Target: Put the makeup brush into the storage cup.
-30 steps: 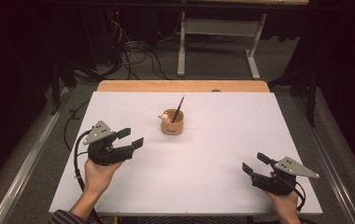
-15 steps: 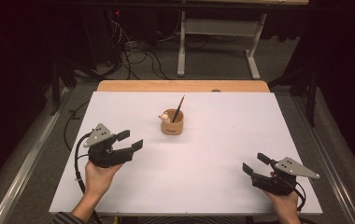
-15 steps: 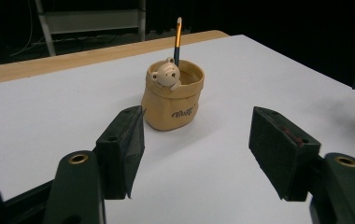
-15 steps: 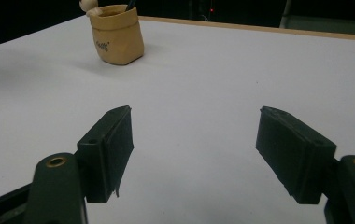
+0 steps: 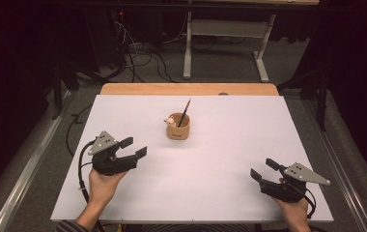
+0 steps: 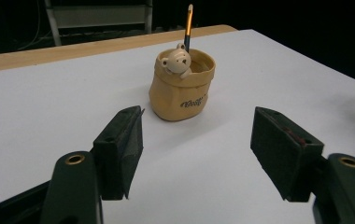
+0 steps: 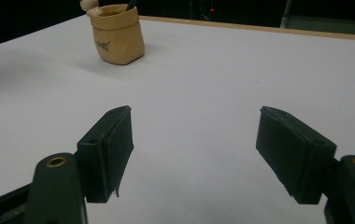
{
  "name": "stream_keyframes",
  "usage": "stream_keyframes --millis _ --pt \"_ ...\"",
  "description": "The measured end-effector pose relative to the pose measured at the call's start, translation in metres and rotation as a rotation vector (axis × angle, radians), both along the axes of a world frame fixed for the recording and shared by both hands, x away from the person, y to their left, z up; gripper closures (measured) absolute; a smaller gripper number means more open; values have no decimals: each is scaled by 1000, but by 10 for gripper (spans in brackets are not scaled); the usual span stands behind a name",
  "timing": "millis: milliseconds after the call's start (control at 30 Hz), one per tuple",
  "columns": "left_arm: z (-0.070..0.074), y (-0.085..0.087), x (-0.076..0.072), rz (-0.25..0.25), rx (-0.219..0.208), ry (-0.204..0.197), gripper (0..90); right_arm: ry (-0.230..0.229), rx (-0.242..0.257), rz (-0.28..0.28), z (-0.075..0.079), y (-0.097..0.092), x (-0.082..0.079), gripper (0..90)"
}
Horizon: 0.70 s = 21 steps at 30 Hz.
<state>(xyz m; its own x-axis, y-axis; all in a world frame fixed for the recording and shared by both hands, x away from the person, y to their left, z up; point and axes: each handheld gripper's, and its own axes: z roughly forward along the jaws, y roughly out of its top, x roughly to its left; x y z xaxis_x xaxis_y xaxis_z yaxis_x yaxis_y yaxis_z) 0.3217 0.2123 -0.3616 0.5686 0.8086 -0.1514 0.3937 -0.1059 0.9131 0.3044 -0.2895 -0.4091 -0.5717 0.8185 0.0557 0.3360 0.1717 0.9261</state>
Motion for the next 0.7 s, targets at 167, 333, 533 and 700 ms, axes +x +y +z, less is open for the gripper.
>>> stream_keyframes --millis 167,333,533,700 --pt "-5 1 0 9 2 2 351 0 2 0 0 0 0 293" --pt "-8 3 1 22 -9 0 351 1 -2 0 0 0 0 293" --pt "-13 5 2 43 -14 -1 351 2 0 -2 0 -1 0 293" --pt "-15 5 3 55 -9 -3 351 1 -2 1 0 0 0 293"
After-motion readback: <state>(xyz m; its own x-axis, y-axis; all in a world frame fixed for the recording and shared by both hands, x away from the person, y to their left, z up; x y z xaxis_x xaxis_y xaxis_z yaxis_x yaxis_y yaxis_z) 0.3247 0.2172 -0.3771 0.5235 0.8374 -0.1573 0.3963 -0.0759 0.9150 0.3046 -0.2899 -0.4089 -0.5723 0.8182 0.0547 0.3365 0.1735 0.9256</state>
